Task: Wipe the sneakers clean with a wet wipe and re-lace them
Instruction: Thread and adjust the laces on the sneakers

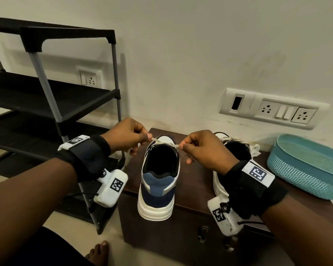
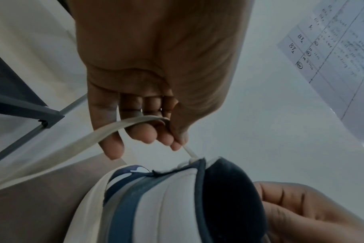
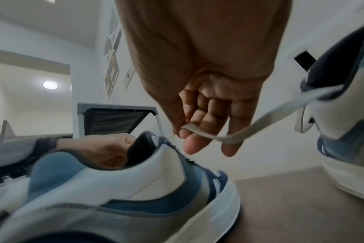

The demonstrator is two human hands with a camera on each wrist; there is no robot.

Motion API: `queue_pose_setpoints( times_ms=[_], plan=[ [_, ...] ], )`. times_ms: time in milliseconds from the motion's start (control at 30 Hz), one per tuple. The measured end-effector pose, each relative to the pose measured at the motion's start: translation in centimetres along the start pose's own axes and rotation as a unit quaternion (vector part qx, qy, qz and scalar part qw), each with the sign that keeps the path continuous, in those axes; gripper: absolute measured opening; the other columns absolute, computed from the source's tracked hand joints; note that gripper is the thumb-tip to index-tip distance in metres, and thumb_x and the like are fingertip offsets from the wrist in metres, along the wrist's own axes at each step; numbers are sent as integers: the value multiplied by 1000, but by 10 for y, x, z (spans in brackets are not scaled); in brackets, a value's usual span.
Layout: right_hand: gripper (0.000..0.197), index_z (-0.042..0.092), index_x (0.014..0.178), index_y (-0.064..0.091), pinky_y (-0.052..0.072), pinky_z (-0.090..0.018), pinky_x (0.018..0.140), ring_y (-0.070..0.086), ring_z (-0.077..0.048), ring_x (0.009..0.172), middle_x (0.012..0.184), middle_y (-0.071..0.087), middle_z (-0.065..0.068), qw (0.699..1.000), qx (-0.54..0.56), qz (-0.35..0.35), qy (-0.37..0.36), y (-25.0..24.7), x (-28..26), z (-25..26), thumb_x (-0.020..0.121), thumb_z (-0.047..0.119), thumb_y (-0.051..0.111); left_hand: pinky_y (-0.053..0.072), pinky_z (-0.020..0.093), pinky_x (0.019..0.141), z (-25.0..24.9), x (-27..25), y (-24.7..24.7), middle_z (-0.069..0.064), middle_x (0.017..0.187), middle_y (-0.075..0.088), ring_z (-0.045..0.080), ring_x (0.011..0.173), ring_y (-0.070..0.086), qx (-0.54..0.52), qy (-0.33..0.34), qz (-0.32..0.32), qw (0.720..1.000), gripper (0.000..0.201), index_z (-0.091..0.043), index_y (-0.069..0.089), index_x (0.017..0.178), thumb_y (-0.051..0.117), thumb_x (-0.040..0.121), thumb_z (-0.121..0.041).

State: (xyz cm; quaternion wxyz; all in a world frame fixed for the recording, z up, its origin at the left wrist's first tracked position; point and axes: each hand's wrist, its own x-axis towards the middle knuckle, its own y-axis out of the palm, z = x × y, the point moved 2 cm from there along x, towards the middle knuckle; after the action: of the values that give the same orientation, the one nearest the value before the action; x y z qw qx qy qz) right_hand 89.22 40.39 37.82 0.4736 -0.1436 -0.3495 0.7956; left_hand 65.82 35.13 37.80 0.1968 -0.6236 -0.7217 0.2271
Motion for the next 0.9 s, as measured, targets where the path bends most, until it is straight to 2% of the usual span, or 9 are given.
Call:
queue_pose_setpoints(
  times_ms=[167, 233, 300, 367, 533, 633, 700, 800, 900],
  plan=[
    [21, 21, 77, 71, 55, -29, 72, 66, -13, 70, 68, 67, 9, 988, -153, 0, 7, -5, 7, -3, 97, 25, 66, 56, 35, 60, 3, 0, -4, 17, 75, 69, 22, 54, 58, 42, -34, 12, 998, 25, -2, 72, 83, 68, 96, -23],
    [27, 15, 75, 72, 48, -24, 60, 58, -11, 61, 61, 61, 11, 988, -147, 44, 26, -8, 6, -4, 98, 28, 65, 52, 32, 55, 5, -2, -5, 18, 76, 67, 24, 55, 59, 50, -63, 27, 996, 29, 0, 72, 86, 67, 97, -26],
    [31, 15, 73, 72, 43, -21, 51, 44, -12, 51, 56, 51, 3, 992, -63, 92, 60, -11, 4, -4, 100, 29, 63, 52, 31, 54, 6, -4, -6, 14, 75, 65, 23, 58, 59, 12, -88, 47, 995, 30, -1, 71, 87, 66, 97, -29],
    [29, 12, 78, 72, 48, -23, 52, 44, -13, 51, 61, 50, -1, 982, 111, 112, 106, -16, 1, -3, 100, 29, 64, 59, 43, 73, 5, -8, -8, 11, 80, 64, 23, 66, 60, -114, -107, 87, 984, 26, -6, 70, 85, 64, 98, -28],
    [17, 9, 97, 75, 58, -32, 76, 67, -22, 89, 99, 73, -7, 874, 454, 116, 124, -15, 2, 10, 89, 22, 67, 52, 48, 99, -12, -9, -12, 13, 116, 71, 28, 100, 68, -342, -41, 121, 931, 24, -6, 70, 105, 60, 93, -25],
    [18, 9, 108, 73, 60, -33, 85, 68, -26, 104, 118, 73, -12, 851, 506, 92, 104, -5, 7, 14, 98, 13, 59, 52, 46, 101, -21, -6, -6, 13, 126, 70, 28, 109, 68, -352, -10, 103, 930, 35, 1, 64, 121, 60, 93, -20],
    [20, 8, 113, 72, 60, -34, 88, 70, -28, 104, 119, 73, -15, 848, 516, 76, 98, 0, 10, 15, 98, 15, 60, 54, 46, 100, -24, -5, 0, 14, 120, 72, 28, 107, 69, -346, -4, 83, 935, 36, 0, 69, 117, 66, 88, -21],
    [23, 5, 110, 72, 59, -39, 90, 74, -26, 91, 99, 77, -14, 862, 499, 27, 90, 6, 13, 18, 94, 22, 68, 55, 47, 96, -27, -3, 9, 17, 103, 74, 31, 100, 69, -338, 4, 49, 940, 29, -6, 76, 102, 75, 81, -26],
    [22, 2, 109, 71, 60, -37, 83, 74, -21, 77, 85, 75, -9, 874, 479, -8, 81, 11, 17, 19, 93, 18, 69, 57, 47, 96, -28, 1, 16, 26, 105, 72, 34, 95, 70, -337, 6, 25, 941, 38, 3, 70, 110, 75, 82, -22]
  ],
)
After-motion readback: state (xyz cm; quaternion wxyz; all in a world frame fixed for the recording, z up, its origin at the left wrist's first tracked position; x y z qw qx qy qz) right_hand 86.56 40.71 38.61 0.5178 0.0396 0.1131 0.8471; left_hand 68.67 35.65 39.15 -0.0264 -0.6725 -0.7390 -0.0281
